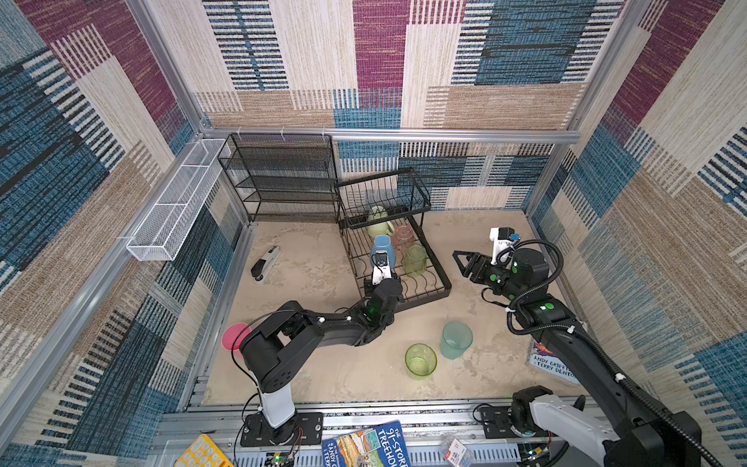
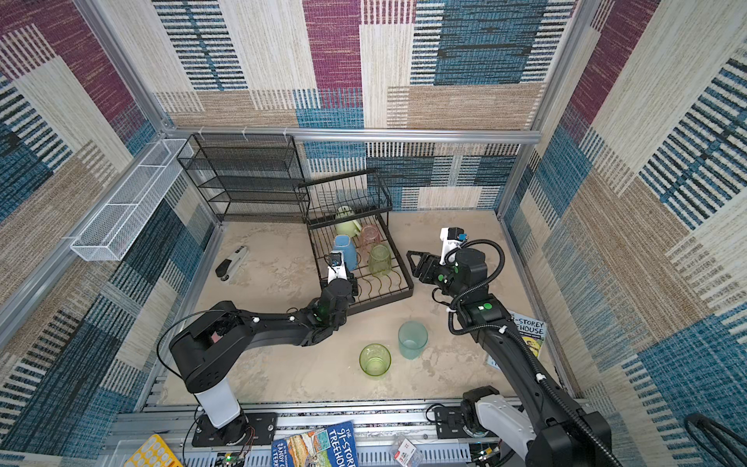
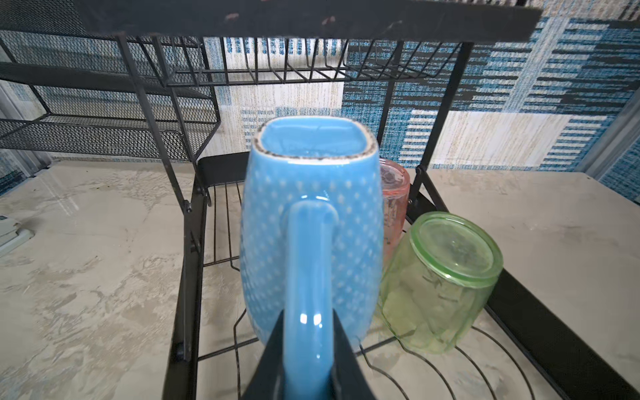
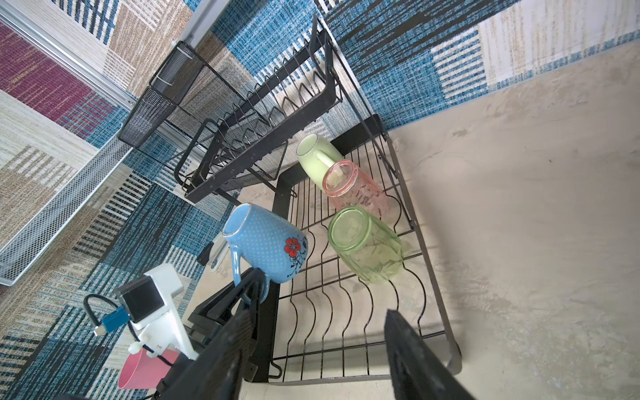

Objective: Load cups into a dish rack
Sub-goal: Place the cup upside down at the dish rack.

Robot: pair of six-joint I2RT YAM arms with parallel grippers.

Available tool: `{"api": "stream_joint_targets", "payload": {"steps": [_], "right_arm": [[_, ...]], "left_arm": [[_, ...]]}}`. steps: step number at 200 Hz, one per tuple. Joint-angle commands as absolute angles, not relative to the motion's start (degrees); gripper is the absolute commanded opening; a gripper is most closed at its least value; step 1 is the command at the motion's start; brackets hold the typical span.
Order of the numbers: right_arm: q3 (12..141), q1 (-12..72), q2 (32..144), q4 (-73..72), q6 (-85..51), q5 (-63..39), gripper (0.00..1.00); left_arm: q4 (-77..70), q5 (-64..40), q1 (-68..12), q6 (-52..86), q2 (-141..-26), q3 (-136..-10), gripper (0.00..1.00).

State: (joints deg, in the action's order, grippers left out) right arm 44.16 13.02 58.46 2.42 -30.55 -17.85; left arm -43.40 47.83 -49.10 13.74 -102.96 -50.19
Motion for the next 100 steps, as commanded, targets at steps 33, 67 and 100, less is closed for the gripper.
{"api": "stream_joint_targets", "payload": {"steps": [33,67,100], "right_arm": [[43.2,12.4,59.4,-1.8,-29.9,-18.2,0.65],[42.9,12.0,60.4,-2.9,-30.0,-18.7,0.65],[42.7,11.6,60.9,-3.7,-29.6,-18.6,0.65]], "left_arm": [[-44.4,48.7,-46.5,14.1,-104.7,-52.0,0.00],[-42.5,47.5,-44.7,15.8,-106.5,-53.5,0.00],[-40.4,46.5,-43.0,17.7,-108.7,-55.6,0.00]]}}
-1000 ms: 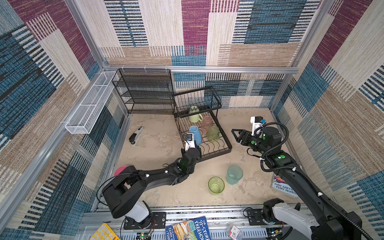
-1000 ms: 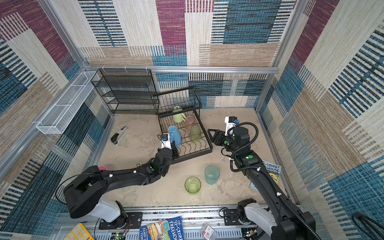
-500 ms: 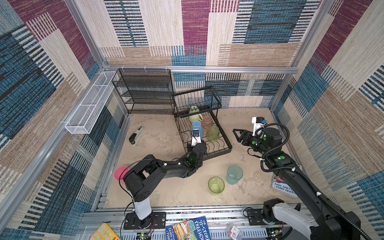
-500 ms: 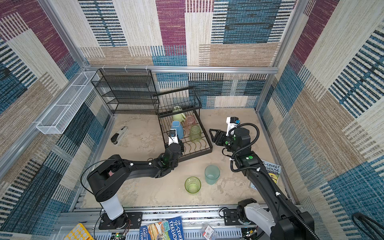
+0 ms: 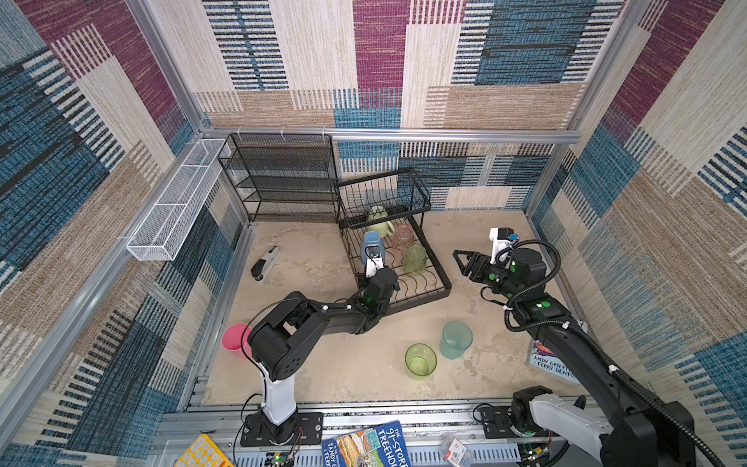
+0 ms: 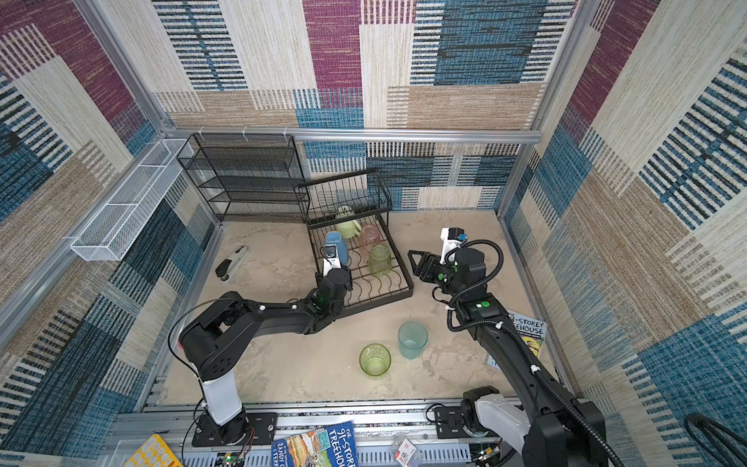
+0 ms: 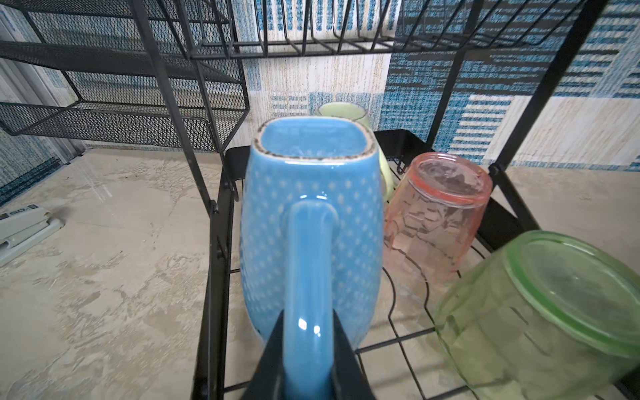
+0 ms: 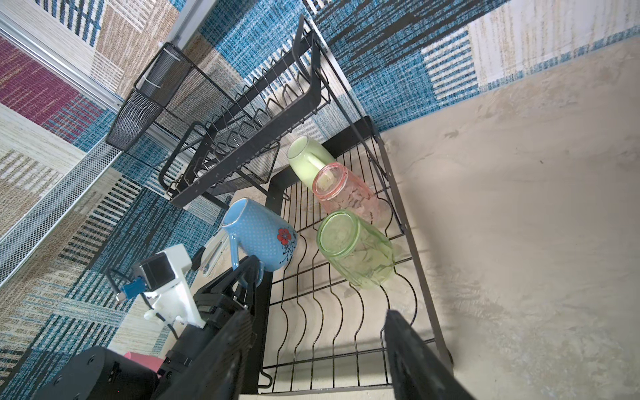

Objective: Load cups into a dish rack
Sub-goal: Place the cup upside down at the dish rack.

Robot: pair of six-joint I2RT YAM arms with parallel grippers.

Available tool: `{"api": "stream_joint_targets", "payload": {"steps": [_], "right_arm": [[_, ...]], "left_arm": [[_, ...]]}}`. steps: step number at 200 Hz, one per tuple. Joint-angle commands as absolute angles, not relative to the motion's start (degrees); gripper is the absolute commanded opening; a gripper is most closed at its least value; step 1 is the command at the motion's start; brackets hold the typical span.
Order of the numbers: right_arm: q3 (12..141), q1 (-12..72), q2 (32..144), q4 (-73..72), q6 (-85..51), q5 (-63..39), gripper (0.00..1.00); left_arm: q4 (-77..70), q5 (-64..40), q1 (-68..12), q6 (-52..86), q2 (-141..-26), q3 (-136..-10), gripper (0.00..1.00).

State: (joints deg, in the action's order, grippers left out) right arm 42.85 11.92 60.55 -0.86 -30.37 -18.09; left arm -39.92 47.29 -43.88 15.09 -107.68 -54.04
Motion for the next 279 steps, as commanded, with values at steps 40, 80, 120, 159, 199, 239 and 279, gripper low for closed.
{"api": "stream_joint_targets", "payload": {"steps": [40,80,120,159,199,239,279], "right_arm": [[41.7,11.1,61.0,-4.8,-29.5,-18.5,0.65],[41.2,10.7,61.5,-5.9,-29.6,-18.7,0.65],[40.3,10.5,61.3,-6.9,-29.7,-18.7,0.65],[39.7,10.1,60.8,-7.1,-30.1,-18.9,0.65],[39.3,10.0,60.5,-7.7,-30.7,-19.3,0.65],[38.1,10.0,59.1,-8.3,-31.2,-19.3,0.65],[37.7,9.9,57.8,-7.6,-30.7,-18.9,0.65]], "left_arm": [[-38.5,45.1,-40.9,20.7,-111.2,-57.6,0.00],[-38.4,43.7,-39.6,21.3,-113.7,-59.8,0.00],[-37.5,42.8,-38.5,20.5,-116.1,-62.8,0.00],[-32.8,41.3,-37.1,22.8,-117.4,-65.9,0.00],[-28.3,39.6,-36.0,26.1,-117.9,-68.0,0.07],[-26.4,38.5,-35.6,27.6,-117.8,-68.2,0.16],[-26.1,37.6,-35.6,28.2,-117.7,-67.9,0.27]]}}
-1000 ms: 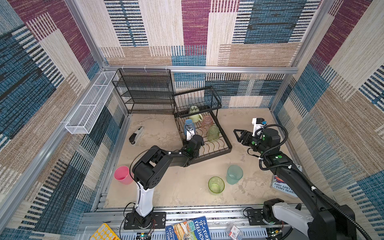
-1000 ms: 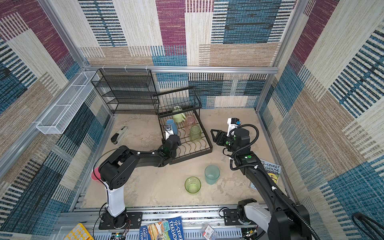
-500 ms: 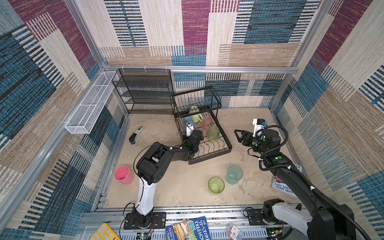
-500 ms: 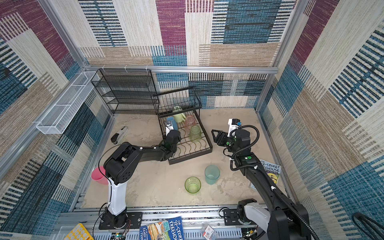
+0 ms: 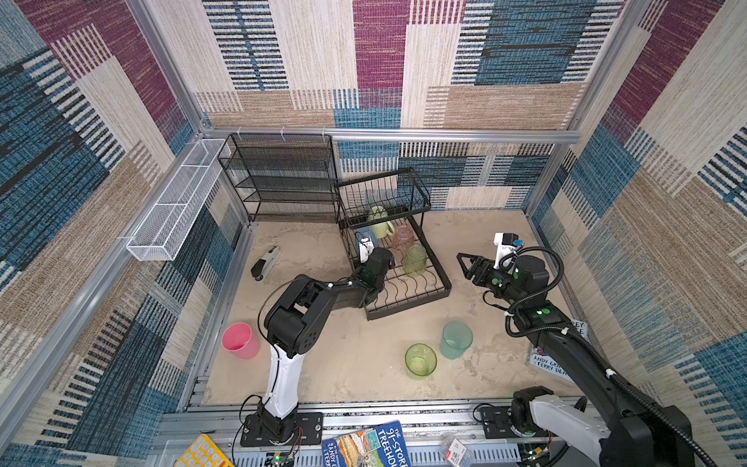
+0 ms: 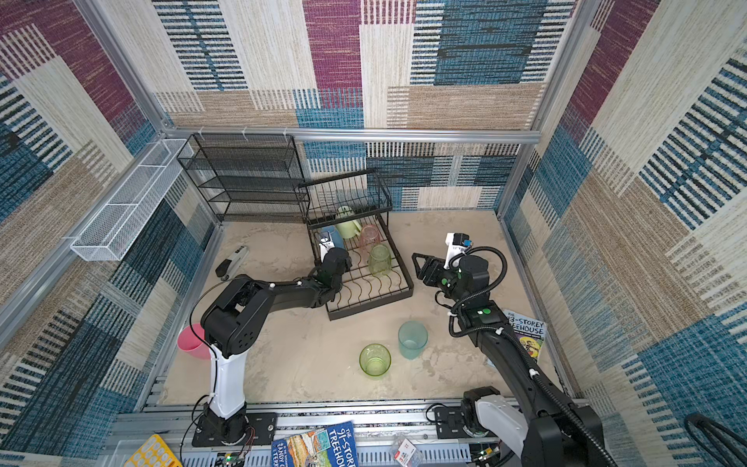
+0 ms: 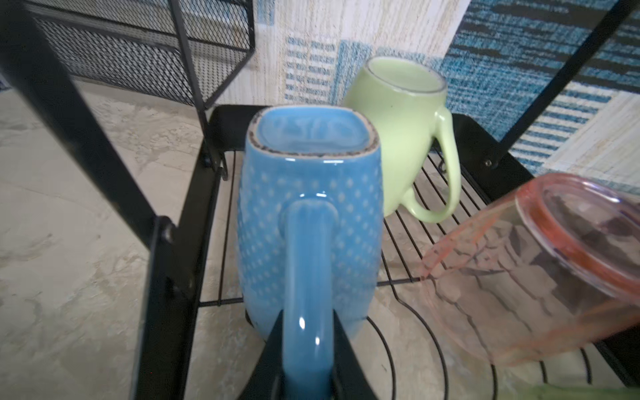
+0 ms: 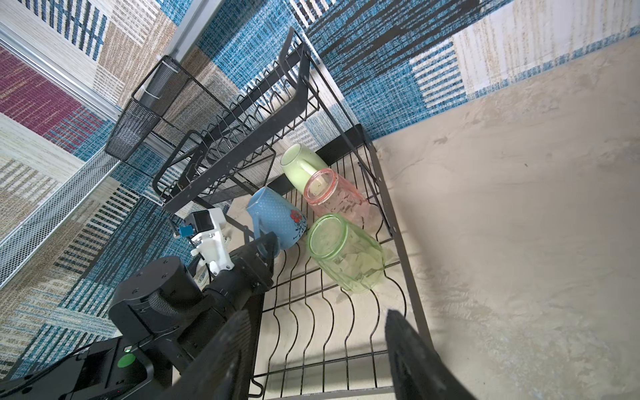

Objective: Load cups into a dish rack
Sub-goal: Place the cup upside down at the dish rack.

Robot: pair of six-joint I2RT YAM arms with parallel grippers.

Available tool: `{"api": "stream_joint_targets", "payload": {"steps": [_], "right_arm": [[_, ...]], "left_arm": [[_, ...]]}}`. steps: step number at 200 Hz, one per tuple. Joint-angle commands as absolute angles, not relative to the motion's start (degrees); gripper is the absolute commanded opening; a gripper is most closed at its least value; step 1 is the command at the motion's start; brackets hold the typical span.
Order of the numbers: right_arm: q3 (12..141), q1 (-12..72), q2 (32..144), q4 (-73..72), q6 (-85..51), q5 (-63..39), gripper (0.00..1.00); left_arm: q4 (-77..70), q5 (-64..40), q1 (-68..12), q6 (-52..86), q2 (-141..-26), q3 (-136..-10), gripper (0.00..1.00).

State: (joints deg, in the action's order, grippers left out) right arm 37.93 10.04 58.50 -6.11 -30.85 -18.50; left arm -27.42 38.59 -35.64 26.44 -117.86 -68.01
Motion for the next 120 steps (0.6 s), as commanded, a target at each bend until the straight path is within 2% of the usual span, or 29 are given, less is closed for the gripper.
{"api": "stream_joint_targets", "payload": {"steps": [1,120], "right_arm": [[37.7,10.0,57.7,-7.6,-30.7,-19.0,0.65],[38.2,9.9,56.5,-2.6,-30.7,-17.9,0.69]], "left_arm": [[-26.1,37.7,-35.6,28.2,-117.6,-67.8,0.28],[-26.7,35.6,-37.8,27.4,-112.8,-63.5,0.63]]}}
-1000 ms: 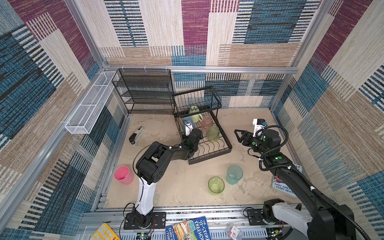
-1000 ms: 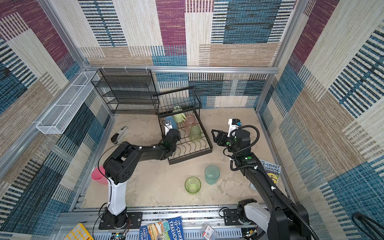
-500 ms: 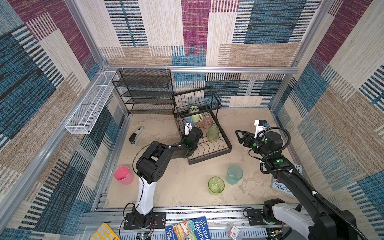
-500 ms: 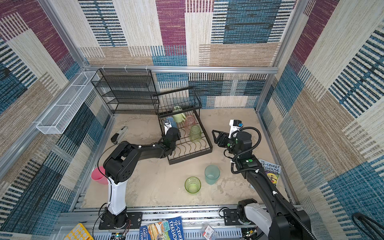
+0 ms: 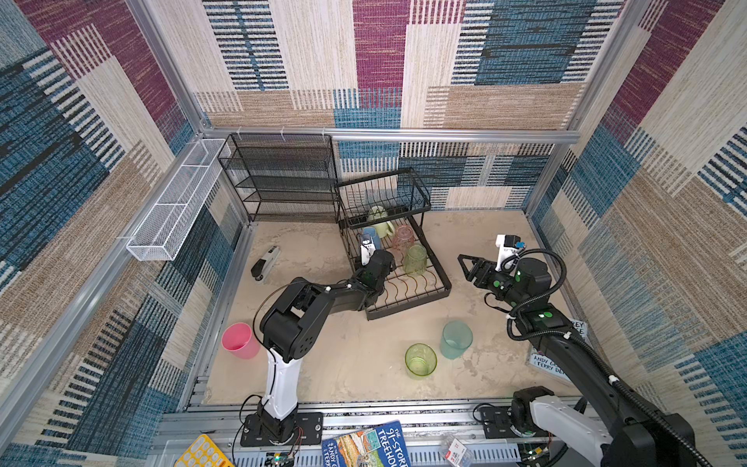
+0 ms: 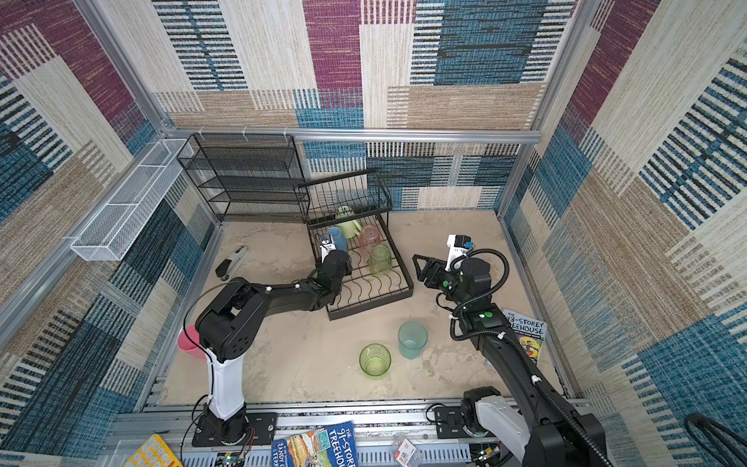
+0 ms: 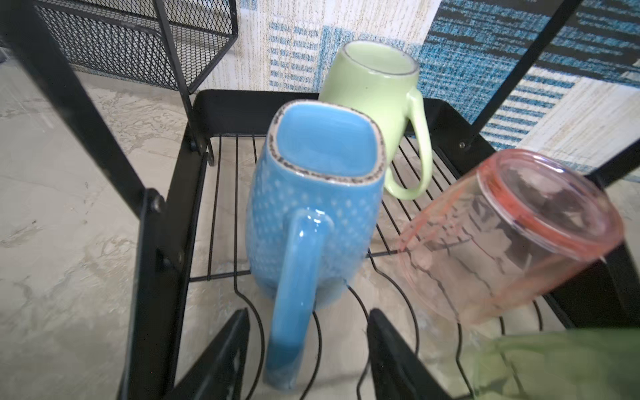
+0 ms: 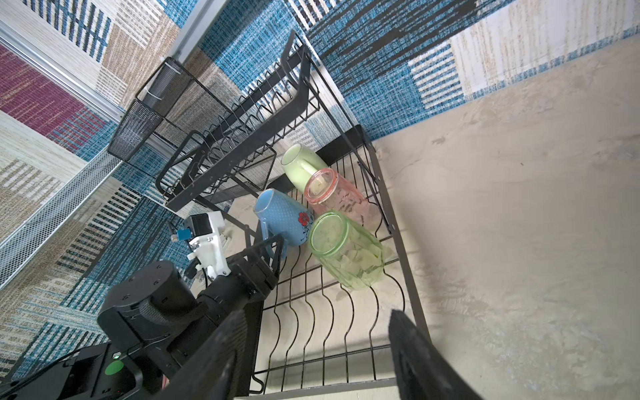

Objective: Load cups into a dish rack
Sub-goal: Place the cup upside down at the dish rack, then pick up the cup from the center of the table.

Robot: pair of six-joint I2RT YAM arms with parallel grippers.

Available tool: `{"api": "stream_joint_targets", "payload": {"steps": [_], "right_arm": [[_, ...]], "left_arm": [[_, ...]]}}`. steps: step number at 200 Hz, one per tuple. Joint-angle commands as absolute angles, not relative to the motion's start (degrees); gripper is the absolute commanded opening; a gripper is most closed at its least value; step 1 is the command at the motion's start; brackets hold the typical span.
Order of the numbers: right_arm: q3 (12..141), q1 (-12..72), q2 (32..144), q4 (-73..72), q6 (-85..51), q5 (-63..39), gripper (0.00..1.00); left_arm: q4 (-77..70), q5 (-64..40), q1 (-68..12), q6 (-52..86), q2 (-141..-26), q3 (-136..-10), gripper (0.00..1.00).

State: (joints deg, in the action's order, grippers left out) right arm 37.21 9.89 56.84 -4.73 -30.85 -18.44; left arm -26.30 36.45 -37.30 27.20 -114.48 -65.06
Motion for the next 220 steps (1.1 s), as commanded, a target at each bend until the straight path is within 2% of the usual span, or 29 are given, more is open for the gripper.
{"api": "stream_joint_targets", "payload": {"steps": [1,29,36,53,89,167,220], "right_arm": [[38.2,9.9,56.5,-2.5,-30.7,-17.8,0.69],[38.2,9.9,55.3,0.3,-30.3,-17.1,0.72],[37.9,9.9,54.7,0.6,-30.4,-16.8,0.76],[37.0,9.9,52.8,1.2,-30.6,-16.2,0.79],[37.1,9.9,51.4,4.7,-29.9,-16.4,0.81],[43.1,11.4,53.6,21.3,-26.4,-8.8,0.77],[45.5,20.8,55.2,27.5,-27.0,-0.4,0.76]], "left_arm": [[-26.6,35.6,-37.9,27.4,-112.7,-63.3,0.63],[-26.5,34.9,-39.4,26.2,-110.5,-60.8,0.67],[-26.5,34.8,-39.8,25.5,-109.8,-60.2,0.68],[-26.8,34.5,-40.7,23.7,-108.1,-58.5,0.70],[-28.2,33.2,-42.3,20.5,-104.2,-54.8,0.73],[-26.9,29.0,-45.9,16.6,-94.7,-46.9,0.77],[-21.3,24.0,-47.1,16.1,-86.8,-43.1,0.78]]}}
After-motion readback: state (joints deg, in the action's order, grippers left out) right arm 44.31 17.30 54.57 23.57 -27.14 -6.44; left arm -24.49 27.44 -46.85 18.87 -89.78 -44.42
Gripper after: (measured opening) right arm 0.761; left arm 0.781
